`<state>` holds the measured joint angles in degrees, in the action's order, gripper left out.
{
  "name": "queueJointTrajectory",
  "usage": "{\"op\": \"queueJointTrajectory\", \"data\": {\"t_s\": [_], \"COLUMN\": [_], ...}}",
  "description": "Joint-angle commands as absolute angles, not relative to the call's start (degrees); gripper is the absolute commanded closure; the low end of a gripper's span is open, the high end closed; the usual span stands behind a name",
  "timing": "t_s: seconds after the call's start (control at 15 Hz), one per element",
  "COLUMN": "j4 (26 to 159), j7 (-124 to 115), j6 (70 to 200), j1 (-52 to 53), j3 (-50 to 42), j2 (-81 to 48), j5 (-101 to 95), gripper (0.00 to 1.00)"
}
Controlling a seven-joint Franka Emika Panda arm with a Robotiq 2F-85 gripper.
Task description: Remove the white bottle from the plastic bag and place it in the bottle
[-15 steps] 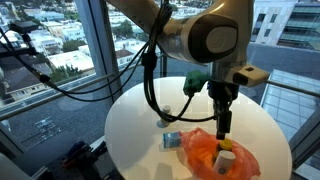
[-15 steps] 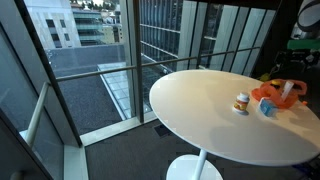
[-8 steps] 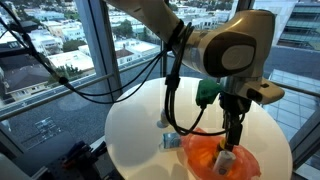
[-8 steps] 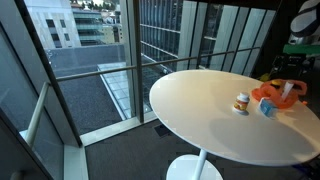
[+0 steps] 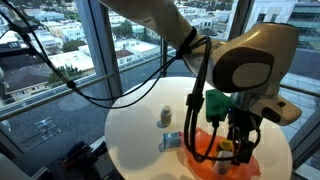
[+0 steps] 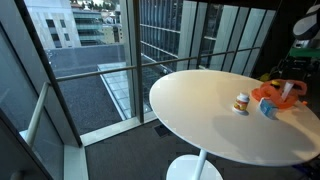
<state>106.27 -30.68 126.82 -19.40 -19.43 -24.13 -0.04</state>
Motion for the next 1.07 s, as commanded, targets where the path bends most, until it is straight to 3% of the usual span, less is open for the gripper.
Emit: {"op": "queueJointTrajectory", "data": {"t_s": [0.0, 1.0], "j4": [104.6, 106.9], "j7": [-26.0, -23.0], "j6": [125.7, 128.0], "j1": [-20.3, -20.3], "j3": [-19.7, -20.2], "j2": [-25.4, -25.9], "j5": [2.2, 2.3], "gripper": [0.00, 0.00]}}
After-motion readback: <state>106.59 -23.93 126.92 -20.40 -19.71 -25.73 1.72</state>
